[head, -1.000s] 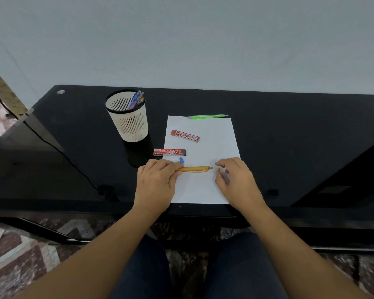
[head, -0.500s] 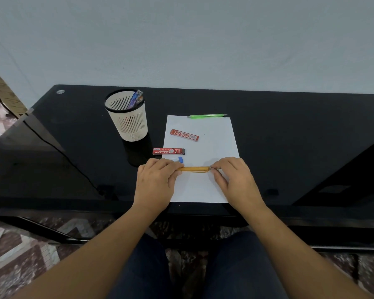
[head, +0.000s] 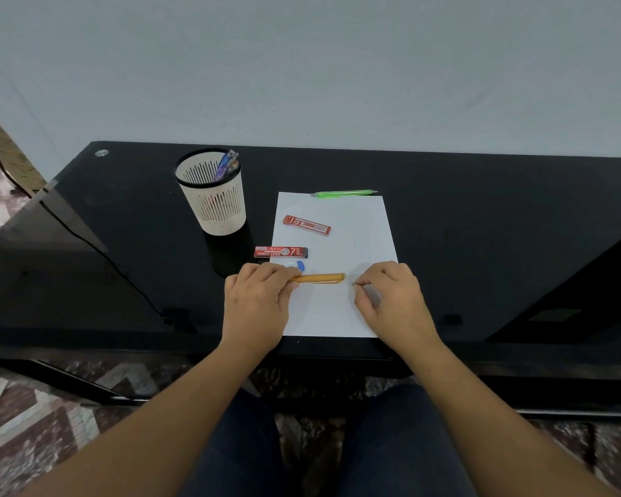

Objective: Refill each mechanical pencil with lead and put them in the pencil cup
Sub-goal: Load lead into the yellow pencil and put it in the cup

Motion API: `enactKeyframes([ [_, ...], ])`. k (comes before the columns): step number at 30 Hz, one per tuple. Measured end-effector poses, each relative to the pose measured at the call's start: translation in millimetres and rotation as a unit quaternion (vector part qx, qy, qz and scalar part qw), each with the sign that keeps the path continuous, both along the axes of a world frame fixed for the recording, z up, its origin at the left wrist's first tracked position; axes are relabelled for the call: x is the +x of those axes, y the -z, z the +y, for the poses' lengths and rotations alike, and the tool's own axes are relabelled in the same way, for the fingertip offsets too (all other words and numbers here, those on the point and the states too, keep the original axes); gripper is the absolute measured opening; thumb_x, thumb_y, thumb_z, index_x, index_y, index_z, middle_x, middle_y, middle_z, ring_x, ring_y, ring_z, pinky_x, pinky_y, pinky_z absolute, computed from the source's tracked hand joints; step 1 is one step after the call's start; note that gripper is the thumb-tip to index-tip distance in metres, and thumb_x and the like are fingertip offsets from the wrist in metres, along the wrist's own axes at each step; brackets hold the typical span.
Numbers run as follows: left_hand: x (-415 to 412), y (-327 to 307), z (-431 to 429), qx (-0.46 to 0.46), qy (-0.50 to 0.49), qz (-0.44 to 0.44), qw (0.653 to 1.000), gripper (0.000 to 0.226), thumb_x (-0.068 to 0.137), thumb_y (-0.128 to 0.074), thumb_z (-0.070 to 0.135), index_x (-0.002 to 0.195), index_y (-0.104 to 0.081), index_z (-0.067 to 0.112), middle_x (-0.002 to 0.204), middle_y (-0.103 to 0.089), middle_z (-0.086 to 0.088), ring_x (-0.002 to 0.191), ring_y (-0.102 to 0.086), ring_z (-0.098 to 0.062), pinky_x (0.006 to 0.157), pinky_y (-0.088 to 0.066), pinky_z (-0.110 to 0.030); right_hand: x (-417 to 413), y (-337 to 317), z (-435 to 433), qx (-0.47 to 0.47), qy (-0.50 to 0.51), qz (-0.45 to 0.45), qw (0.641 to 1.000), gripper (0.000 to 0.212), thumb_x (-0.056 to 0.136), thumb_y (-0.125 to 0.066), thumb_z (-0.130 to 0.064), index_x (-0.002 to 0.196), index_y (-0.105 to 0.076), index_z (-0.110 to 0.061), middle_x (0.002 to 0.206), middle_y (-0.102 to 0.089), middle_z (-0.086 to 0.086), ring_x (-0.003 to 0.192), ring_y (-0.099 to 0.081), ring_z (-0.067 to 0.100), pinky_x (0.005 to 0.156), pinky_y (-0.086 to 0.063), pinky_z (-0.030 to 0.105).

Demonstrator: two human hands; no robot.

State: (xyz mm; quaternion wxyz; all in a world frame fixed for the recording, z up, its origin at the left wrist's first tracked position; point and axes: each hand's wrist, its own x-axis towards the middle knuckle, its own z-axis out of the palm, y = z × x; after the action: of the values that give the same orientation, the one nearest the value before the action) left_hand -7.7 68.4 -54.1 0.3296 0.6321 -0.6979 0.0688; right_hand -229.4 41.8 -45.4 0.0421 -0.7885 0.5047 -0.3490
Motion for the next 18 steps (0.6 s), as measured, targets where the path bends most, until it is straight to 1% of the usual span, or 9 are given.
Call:
enactKeyframes([
  [3,0.0,-0.4,0.0,0.001,0.002,0.003,1.0,0.019,0.088,-0.067,0.026,0.106,-0.072,0.023,0.099,-0.068,0.008,0.092,-0.055,-0.016,0.075,-0.039,-0.033,-0.4,0.8,0.1,0.015,-0.001,0.004,1.0,0.004,0.079,-0.07,-0.018,0.081,-0.071,-0.014,0.092,-0.059,-0.003,0.09,-0.051,0.013,0.077,-0.049,0.038],
  [7,0.0,-0.6,0.5,0.001,0.005,0.001,1.0,0.019,0.088,-0.067,0.026,0.106,-0.072,0.022,0.099,-0.069,0.007,0.092,-0.056,-0.017,0.076,-0.038,-0.031,0.2,0.4,-1.2,0.034,-0.004,0.006,0.999,0.008,0.08,-0.07,-0.02,0.085,-0.072,-0.014,0.096,-0.059,-0.004,0.094,-0.05,0.012,0.08,-0.05,0.039],
  [12,0.1,-0.9,0.2,0.004,0.012,-0.003,1.0,0.02,0.087,-0.068,0.026,0.107,-0.072,0.022,0.098,-0.069,0.007,0.092,-0.056,-0.017,0.076,-0.036,-0.03,0.4,-0.2,0.1,0.02,-0.011,-0.019,1.0,0.02,0.079,-0.07,-0.022,0.097,-0.066,-0.014,0.1,-0.058,-0.004,0.095,-0.05,0.011,0.082,-0.048,0.037],
  [15,0.7,-1.5,0.0,0.002,0.026,-0.009,1.0,0.019,0.088,-0.068,0.027,0.106,-0.072,0.024,0.098,-0.068,0.009,0.093,-0.055,-0.015,0.078,-0.035,-0.029,0.8,-4.0,2.3,0.015,-0.016,-0.019,1.0,0.028,0.081,-0.067,-0.029,0.106,-0.064,-0.017,0.106,-0.059,-0.005,0.1,-0.05,0.01,0.086,-0.045,0.032],
  [18,0.5,-3.9,0.3,0.018,0.056,-0.019,0.998,0.022,0.09,-0.059,0.034,0.107,-0.071,0.027,0.1,-0.067,0.012,0.097,-0.054,-0.012,0.08,-0.035,-0.028,1.0,-7.8,5.1,0.005,-0.033,0.007,0.999,0.033,0.086,-0.059,-0.038,0.114,-0.064,-0.021,0.109,-0.06,-0.006,0.101,-0.051,0.01,0.088,-0.042,0.029],
])
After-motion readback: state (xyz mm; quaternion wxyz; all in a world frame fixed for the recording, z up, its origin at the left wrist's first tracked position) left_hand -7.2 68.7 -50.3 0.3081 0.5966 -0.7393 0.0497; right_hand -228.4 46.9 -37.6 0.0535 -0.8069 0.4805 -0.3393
